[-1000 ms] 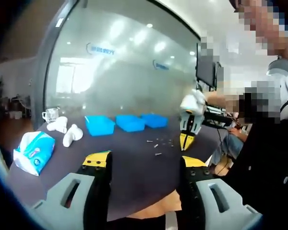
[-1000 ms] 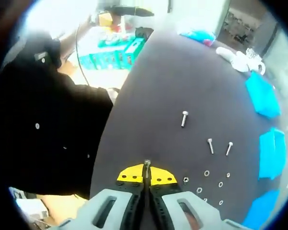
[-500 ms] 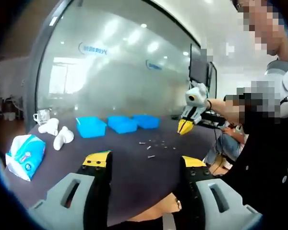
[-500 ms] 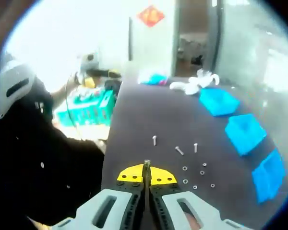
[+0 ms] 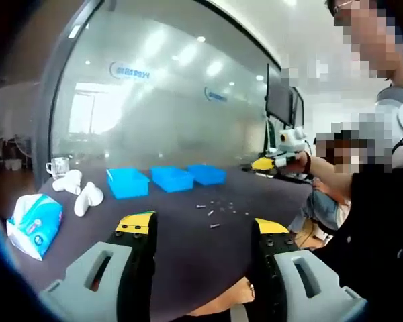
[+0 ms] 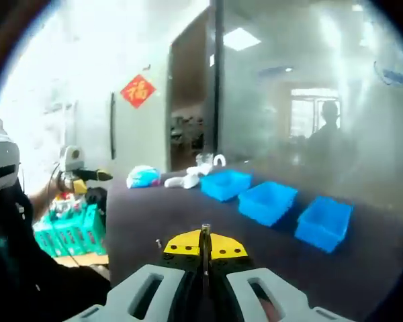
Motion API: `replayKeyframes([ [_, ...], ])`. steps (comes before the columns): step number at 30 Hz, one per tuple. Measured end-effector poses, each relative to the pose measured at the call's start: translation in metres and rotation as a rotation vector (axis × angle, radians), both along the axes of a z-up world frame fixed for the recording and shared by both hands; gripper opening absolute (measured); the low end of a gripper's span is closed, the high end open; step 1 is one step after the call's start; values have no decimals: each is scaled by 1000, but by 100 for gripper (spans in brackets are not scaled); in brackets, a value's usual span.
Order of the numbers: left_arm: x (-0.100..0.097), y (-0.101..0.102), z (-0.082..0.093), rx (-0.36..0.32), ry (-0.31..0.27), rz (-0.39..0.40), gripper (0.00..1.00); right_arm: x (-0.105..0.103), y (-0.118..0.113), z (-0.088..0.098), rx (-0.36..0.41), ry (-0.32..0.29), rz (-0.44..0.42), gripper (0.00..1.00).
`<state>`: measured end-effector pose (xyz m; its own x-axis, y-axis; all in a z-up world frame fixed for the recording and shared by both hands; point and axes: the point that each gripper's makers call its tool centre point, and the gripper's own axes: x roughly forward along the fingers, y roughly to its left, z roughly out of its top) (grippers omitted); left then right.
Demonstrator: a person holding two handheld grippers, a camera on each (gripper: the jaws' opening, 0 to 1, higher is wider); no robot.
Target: Sort the screws, nuts, and washers into the corresponding bins
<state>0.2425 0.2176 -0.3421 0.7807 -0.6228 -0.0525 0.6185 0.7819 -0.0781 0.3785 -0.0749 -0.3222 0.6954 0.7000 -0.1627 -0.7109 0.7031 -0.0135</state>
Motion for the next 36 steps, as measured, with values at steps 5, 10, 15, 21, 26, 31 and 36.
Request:
replayKeyframes([
  [5,0,-1,-1,12,0,0,54,23,-36,21,112,-98,-256,0],
  [10,-1,-1,-1,16,-2,4,54,36,-45,21,143,-112,-298,0],
  [15,-2,0,0,1,-7,17,54,58,-63,27,157,-156,-386,0],
  [21,-4,2,-3,6,-1,22,54,86,-74,32,113,-202,-447,0],
  [26,-2,4,-1,5,-5,41,54,113,-80,37,60,-246,-509,0],
  [31,-4,3,-1,7,-7,38,54,142,-76,39,37,-238,-530,0],
  [36,-5,7,4,6,-18,64,54,170,-66,44,-3,-257,-563,0],
])
